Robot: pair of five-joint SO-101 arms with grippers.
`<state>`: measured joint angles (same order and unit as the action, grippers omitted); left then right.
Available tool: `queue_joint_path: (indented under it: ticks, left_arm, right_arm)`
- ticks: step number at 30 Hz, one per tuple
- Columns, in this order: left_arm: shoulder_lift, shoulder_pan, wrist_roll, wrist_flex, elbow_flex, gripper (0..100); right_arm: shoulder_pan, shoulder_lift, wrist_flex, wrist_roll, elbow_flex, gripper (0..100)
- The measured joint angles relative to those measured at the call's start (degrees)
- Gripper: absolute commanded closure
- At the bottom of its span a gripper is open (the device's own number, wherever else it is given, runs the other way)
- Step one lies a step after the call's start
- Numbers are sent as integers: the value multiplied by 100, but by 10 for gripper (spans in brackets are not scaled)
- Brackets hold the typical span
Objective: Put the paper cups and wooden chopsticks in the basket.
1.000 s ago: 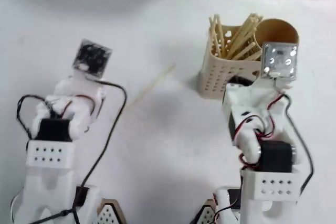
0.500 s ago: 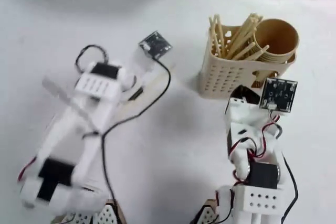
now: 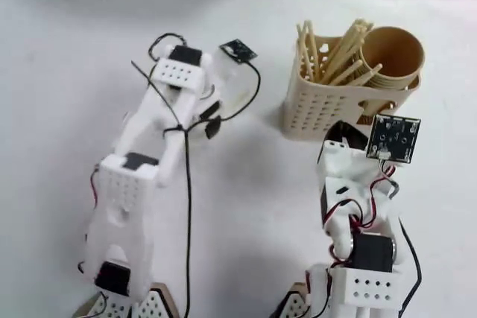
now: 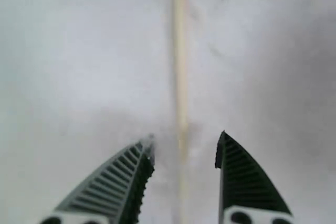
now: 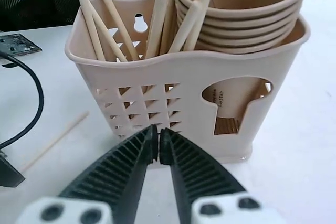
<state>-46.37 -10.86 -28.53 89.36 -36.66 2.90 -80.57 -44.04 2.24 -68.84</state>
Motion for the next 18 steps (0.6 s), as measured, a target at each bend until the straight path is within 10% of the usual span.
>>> queue_joint_path:
  ticks: [18]
  left_arm:
    - [-2453, -149, 9, 1336, -3701, 978]
  right_arm:
    - [0, 0, 0, 0, 0, 981]
